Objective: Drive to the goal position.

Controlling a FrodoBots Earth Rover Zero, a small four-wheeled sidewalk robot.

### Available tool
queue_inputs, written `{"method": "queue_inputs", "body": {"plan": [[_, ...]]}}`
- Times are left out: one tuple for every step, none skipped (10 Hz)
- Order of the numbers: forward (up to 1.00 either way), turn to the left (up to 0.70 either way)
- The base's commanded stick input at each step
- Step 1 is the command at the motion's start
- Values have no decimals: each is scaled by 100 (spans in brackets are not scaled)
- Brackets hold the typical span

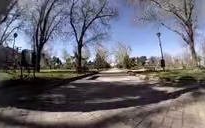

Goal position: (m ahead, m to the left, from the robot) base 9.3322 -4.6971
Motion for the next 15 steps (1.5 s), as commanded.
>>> {"method": "queue_inputs", "body": {"plan": [[85, 0], [85, 0], [85, 0], [85, 0], [85, 0], [85, 0], [85, 0], [85, 0], [85, 0], [85, 0], [85, 0], [85, 0], [85, 0], [85, 0], [85, 0]]}}
